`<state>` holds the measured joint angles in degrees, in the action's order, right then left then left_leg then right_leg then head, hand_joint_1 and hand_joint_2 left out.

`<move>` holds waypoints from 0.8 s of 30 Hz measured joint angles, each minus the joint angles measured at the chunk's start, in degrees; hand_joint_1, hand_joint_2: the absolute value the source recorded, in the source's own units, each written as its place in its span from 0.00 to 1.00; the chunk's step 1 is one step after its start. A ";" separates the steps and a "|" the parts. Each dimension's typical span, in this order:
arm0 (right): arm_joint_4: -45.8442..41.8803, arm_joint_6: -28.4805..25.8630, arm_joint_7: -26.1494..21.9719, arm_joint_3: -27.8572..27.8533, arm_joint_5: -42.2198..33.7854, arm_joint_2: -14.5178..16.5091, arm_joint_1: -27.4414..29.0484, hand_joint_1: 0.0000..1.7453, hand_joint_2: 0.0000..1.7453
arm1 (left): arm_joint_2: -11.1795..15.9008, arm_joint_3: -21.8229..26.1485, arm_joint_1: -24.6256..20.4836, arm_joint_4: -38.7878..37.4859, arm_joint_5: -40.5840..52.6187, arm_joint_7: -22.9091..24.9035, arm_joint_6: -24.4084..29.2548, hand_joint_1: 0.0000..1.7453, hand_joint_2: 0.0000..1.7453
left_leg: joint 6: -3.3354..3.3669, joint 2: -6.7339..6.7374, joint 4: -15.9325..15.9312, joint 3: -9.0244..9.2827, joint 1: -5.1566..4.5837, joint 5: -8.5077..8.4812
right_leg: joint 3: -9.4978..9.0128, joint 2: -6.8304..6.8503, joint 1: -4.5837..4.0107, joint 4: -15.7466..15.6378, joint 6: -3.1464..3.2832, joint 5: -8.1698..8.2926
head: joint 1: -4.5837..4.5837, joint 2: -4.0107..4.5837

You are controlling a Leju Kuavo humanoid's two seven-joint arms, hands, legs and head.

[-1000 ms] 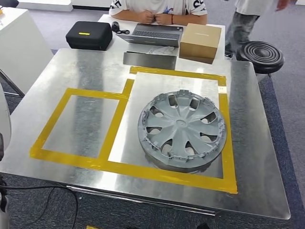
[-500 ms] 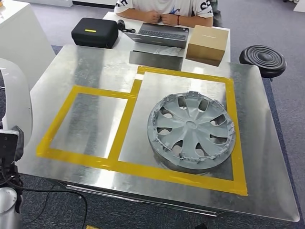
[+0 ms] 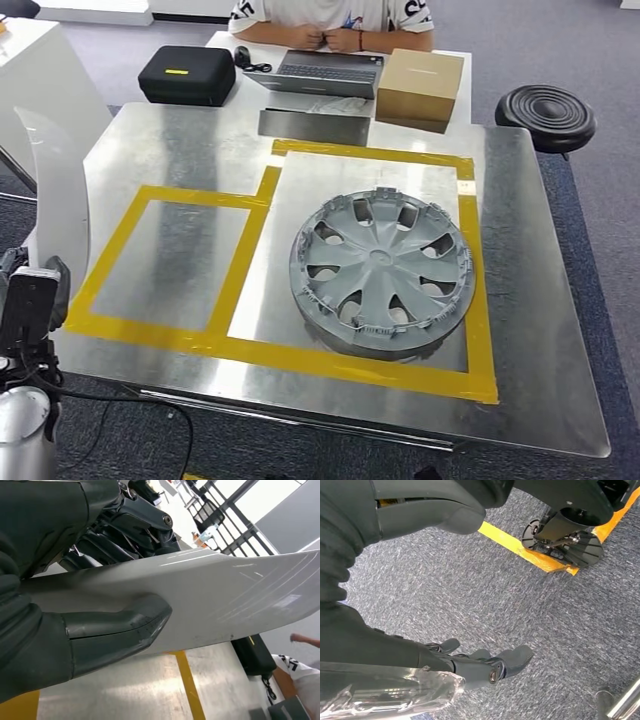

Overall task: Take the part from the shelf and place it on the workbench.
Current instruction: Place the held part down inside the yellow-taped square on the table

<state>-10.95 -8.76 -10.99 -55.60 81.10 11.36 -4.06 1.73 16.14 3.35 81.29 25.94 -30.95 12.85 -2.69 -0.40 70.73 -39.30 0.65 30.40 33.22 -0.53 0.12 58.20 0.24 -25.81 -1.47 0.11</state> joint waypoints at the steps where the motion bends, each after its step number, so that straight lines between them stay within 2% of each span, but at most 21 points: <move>1: 0.00 0.04 0.00 0.01 0.01 -0.01 -0.01 0.00 1.00 | 0.01 -0.26 -0.10 -0.04 0.06 -0.01 0.02 1.00 1.00 | 0.10 0.02 -3.78 1.81 0.01 -2.25 | -0.07 -0.02 0.01 0.01 -0.04 -0.01 | -0.01 0.00; 3: 0.00 0.11 0.00 0.02 0.04 -0.02 -0.07 0.00 1.00 | 0.10 -0.71 -0.38 -0.05 0.26 -0.02 0.09 1.00 1.00 | 0.42 0.05 -11.29 5.37 -0.05 -5.01 | -0.01 -0.08 -0.22 0.14 -0.38 -0.08 | 0.01 0.00; 4: 0.00 0.14 0.00 0.02 0.14 -0.03 -0.08 0.00 1.00 | 0.19 -0.92 -0.49 -0.05 0.33 -0.01 0.16 1.00 1.00 | 0.64 0.05 -13.33 6.26 -0.10 -5.38 | 0.11 -0.10 -0.34 0.17 -0.65 -0.07 | 0.04 0.00; 7: 0.00 0.21 0.00 0.03 0.73 -0.08 -0.01 0.00 1.00 | 0.54 -1.39 -0.67 -0.24 0.35 0.03 0.39 1.00 1.00 | 1.66 -0.02 -14.27 6.32 -0.18 -5.34 | 0.43 -0.07 -0.33 0.08 -1.56 -0.02 | 0.05 0.00; 8: 0.00 0.22 0.00 0.04 0.84 -0.10 0.00 0.00 1.00 | 0.66 -1.44 -0.83 -0.37 0.25 0.03 0.45 1.00 1.00 | 2.02 -0.01 -14.37 6.33 -0.10 -5.43 | 0.76 -0.04 -0.28 0.66 -1.89 -0.50 | 0.14 0.00; 10: 0.00 0.23 0.00 0.05 0.87 -0.15 -0.05 0.00 1.00 | 0.87 -1.45 -1.29 -0.78 -0.03 0.04 0.56 1.00 1.00 | 2.59 0.03 -14.52 6.38 0.14 -5.57 | 3.04 0.03 -0.15 5.36 -2.50 -3.27 | 0.37 0.00; 12: 0.00 0.24 0.00 0.06 0.88 -0.16 -0.02 0.00 1.00 | 1.02 -1.45 -1.61 -1.42 -0.26 0.06 0.64 1.00 1.00 | 2.80 0.05 -14.50 6.36 0.15 -5.55 | 6.65 0.07 -0.04 13.14 -2.85 -6.79 | 0.52 0.00; 13: 0.00 0.25 0.00 0.06 0.89 -0.17 0.03 0.00 1.00 | 1.07 -1.45 -1.67 -1.77 -0.33 0.09 0.66 1.00 1.00 | 2.82 0.06 -14.49 6.36 0.14 -5.55 | 7.94 0.07 -0.02 15.79 -2.93 -7.52 | 0.51 0.00; 14: 0.00 0.25 0.00 0.06 0.89 -0.19 0.07 0.00 1.00 | 1.12 -1.45 -1.70 -2.10 -0.40 0.11 0.66 1.00 1.00 | 2.81 0.05 -14.47 6.38 0.14 -5.54 | 8.33 0.07 -0.01 16.49 -2.95 -7.23 | 0.53 0.00; 15: 0.00 0.26 0.00 0.06 0.89 -0.20 0.08 0.00 1.00 | 1.17 -1.45 -1.72 -2.40 -0.48 0.14 0.67 1.00 1.00 | 2.78 0.04 -14.46 6.43 0.16 -5.51 | 7.53 0.08 0.00 14.77 -2.91 -5.84 | 0.51 0.00; 17: 0.00 0.26 0.00 0.07 0.89 -0.25 0.00 0.00 1.00 | 1.29 -1.44 -1.86 -2.91 -0.64 0.16 0.70 1.00 1.00 | 2.53 0.01 -14.41 6.61 0.18 -5.39 | 3.61 0.07 0.00 6.94 -2.78 -2.13 | 0.53 0.00; 18: 0.00 0.26 0.00 0.08 0.89 -0.27 -0.06 0.00 1.00 | 1.38 -1.44 -1.97 -3.12 -0.70 0.16 0.75 1.00 1.00 | 2.29 -0.04 -14.31 6.62 0.10 -5.31 | 1.71 0.00 0.00 3.38 -2.60 -0.95 | 0.52 0.00; 19: 0.00 0.28 0.00 0.10 0.89 -0.28 -0.11 0.00 1.00 | 1.47 -1.43 -2.09 -3.31 -0.73 0.16 0.80 1.00 1.00 | 2.00 -0.08 -14.27 6.59 0.01 -5.31 | 0.55 -0.07 -0.03 1.24 -2.37 -0.46 | 0.48 0.00; 22: 0.00 0.33 0.00 0.14 0.90 -0.32 -0.09 0.00 1.00 | 1.73 -1.49 -2.32 -3.82 -0.76 0.16 0.87 1.00 1.00 | 1.03 -0.14 -14.39 6.47 -0.01 -5.49 | 0.13 -0.20 -0.13 0.34 -1.27 -0.28 | 0.40 0.00; 24: 0.00 0.33 0.00 0.16 0.93 -0.37 -0.09 0.00 1.00 | 1.98 -1.48 -2.50 -4.23 -0.87 0.16 0.87 1.00 1.00 | 0.46 -0.09 -12.70 5.72 0.08 -4.16 | 0.14 -0.20 0.02 0.17 -0.48 -0.04 | 0.25 0.00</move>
<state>-10.95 -8.43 -10.99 -55.44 82.03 10.99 -4.15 3.70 14.65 0.85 77.06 25.07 -30.80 13.72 -2.23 -0.49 58.03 -33.58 0.73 26.24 33.37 -0.73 0.14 58.37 -0.24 -25.85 -1.22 0.11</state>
